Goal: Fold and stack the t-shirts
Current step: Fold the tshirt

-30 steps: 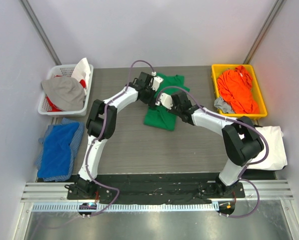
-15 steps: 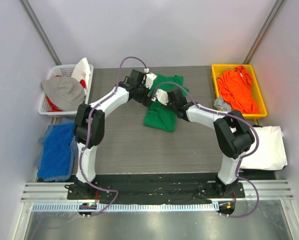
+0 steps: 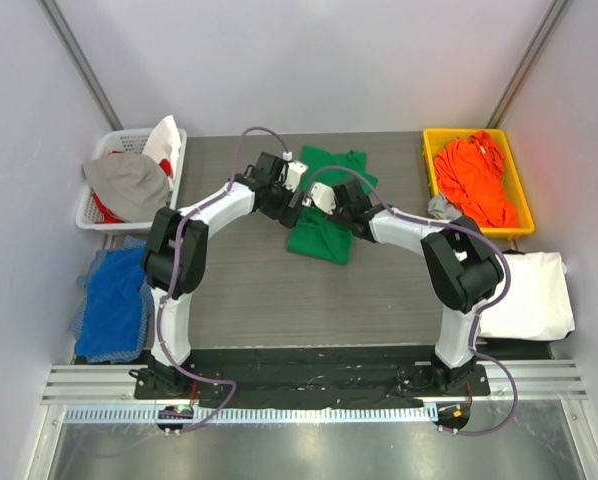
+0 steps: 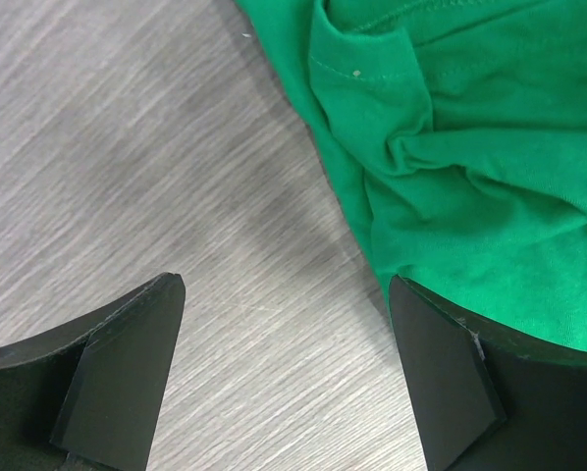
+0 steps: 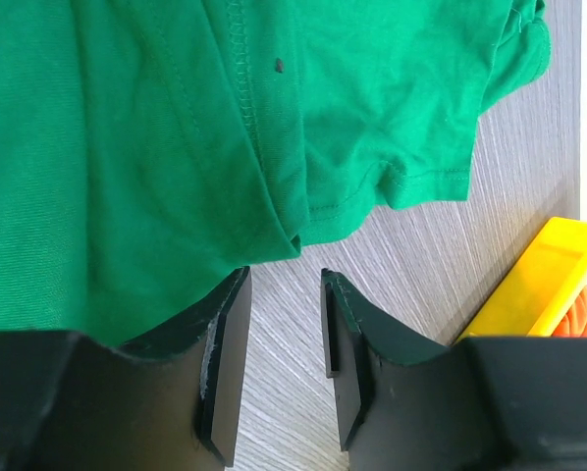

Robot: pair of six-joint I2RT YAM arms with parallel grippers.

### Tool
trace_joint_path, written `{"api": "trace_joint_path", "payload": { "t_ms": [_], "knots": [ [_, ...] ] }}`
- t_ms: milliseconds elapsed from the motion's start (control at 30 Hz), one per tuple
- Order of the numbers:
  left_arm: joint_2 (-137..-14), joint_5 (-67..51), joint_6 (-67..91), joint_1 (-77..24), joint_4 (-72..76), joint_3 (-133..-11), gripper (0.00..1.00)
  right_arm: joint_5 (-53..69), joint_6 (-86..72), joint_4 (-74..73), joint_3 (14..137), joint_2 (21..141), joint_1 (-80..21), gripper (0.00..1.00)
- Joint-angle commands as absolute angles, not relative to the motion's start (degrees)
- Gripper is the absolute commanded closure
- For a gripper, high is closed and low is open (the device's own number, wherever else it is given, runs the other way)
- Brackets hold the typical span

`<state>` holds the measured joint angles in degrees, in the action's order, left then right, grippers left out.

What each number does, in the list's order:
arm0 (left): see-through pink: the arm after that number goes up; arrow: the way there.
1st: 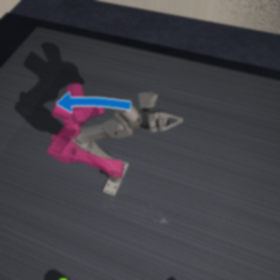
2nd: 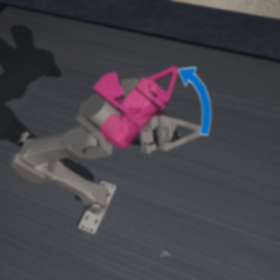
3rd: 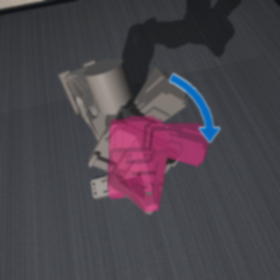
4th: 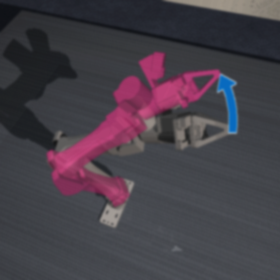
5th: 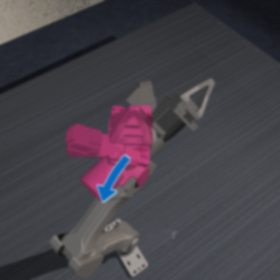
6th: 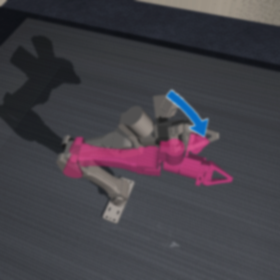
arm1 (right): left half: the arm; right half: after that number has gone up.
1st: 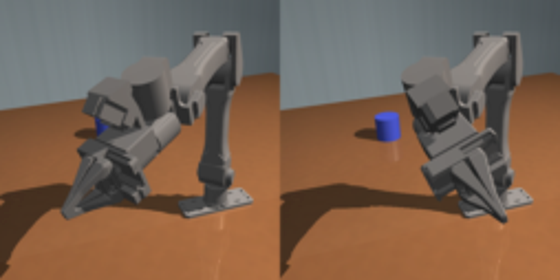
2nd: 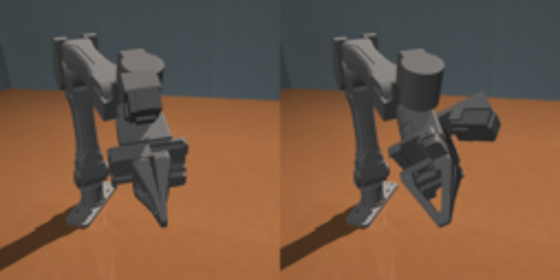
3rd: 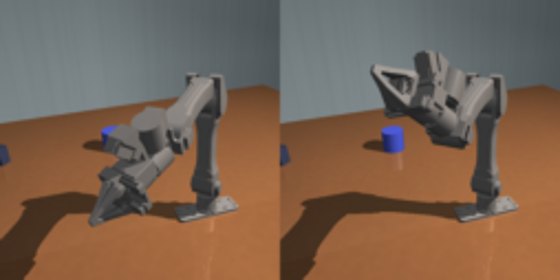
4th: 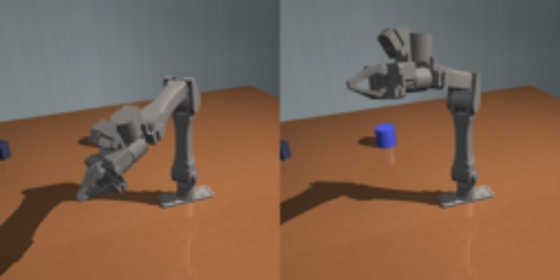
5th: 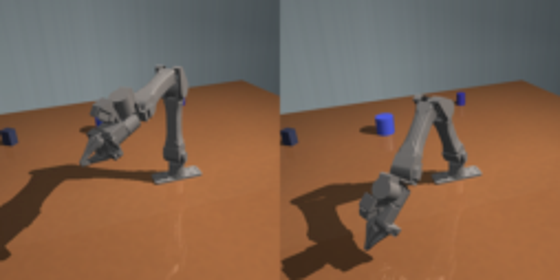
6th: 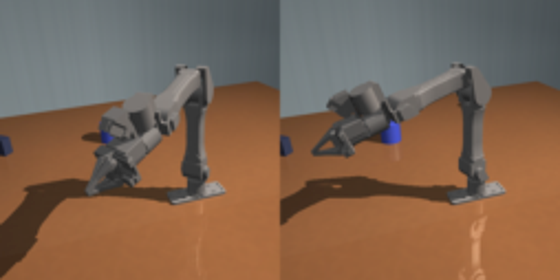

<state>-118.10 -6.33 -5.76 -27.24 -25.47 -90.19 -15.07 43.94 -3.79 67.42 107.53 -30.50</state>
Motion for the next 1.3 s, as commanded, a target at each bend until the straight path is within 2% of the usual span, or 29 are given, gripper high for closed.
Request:
{"api": "trace_joint_path", "payload": {
  "t_ms": [0, 433, 533, 567, 667, 1267],
  "knots": [
    [-113.8, -9.2, -5.9, -28.4, -22.7, -89.6, 0.09, -15.0, 43.6, -0.6, 70.0, 108.8, -30.4, 0.6],
    [-112.6, -5.7, -7.8, -27.6, -21.4, -88.1, 0.09, -14.3, 43.6, -0.4, 72.6, 112.4, -30.3, 0.63],
    [-112.3, -5.6, -7.6, -26.7, -21.0, -88.0, 0.09, -14.9, 43.9, -0.3, 72.5, 113.4, -30.3, 0.74],
    [-112.2, -5.6, -7.5, -26.4, -20.8, -88.0, 0.09, -15.0, 44.2, -0.4, 72.5, 113.5, -30.3, 0.83],
    [-112.2, -5.7, -7.5, -25.8, -20.7, -88.0, 0.09, -16.2, 44.6, -0.3, 72.5, 113.8, -30.4, 0.98],
    [-110.8, -5.5, -7.7, -25.4, -20.7, -87.0, 0.09, -22.2, 47.3, 1.4, 71.7, 109.3, -29.8, 0.99]
  ]
}}
